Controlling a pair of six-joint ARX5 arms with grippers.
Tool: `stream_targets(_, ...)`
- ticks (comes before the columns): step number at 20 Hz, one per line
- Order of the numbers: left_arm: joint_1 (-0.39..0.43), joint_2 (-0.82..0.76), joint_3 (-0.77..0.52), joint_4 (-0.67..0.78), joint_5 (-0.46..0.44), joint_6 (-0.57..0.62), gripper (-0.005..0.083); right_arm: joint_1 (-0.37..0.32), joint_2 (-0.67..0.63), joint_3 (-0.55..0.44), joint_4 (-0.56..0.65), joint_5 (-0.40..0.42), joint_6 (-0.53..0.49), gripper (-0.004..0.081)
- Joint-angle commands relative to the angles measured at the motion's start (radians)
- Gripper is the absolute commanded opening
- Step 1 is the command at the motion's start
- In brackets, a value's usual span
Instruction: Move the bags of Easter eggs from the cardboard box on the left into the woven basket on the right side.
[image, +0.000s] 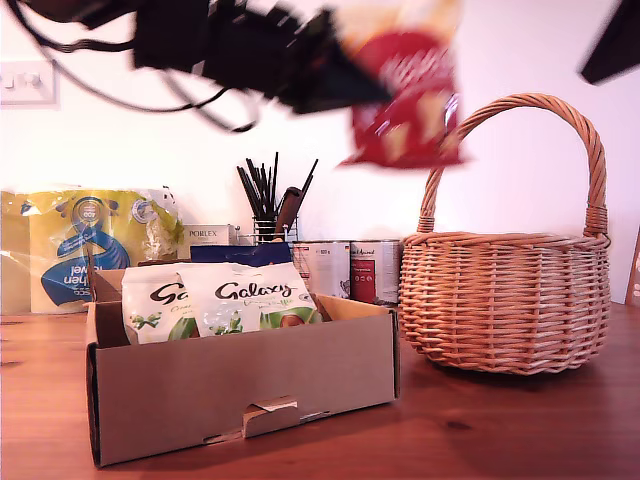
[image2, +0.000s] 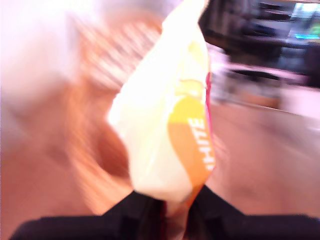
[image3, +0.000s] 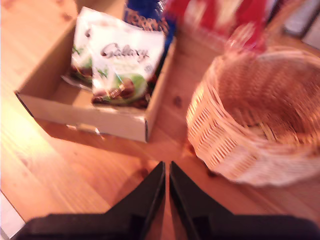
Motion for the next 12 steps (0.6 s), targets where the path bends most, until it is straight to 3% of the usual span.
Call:
stream_targets(1, -0.021, 0.087, 0.005, 0.057, -0.021, 0.008, -0.0021, -0.007, -0.031, 0.005, -0.008, 0.008, 0.005, -0.0012)
stream_targets(6, -0.056, 0.236, 0.108, 0.106, -0.034, 0.129, -0.0021, -0.009, -0.087, 0.005, -0.064, 0.018, 0.005, -0.0012)
stream_targets(12, -0.068, 0.306, 0.217, 0.019, -0.033, 0.135, -0.0021, -0.009, -0.112, 0.005, -0.09, 0.018, 0.005, -0.0012)
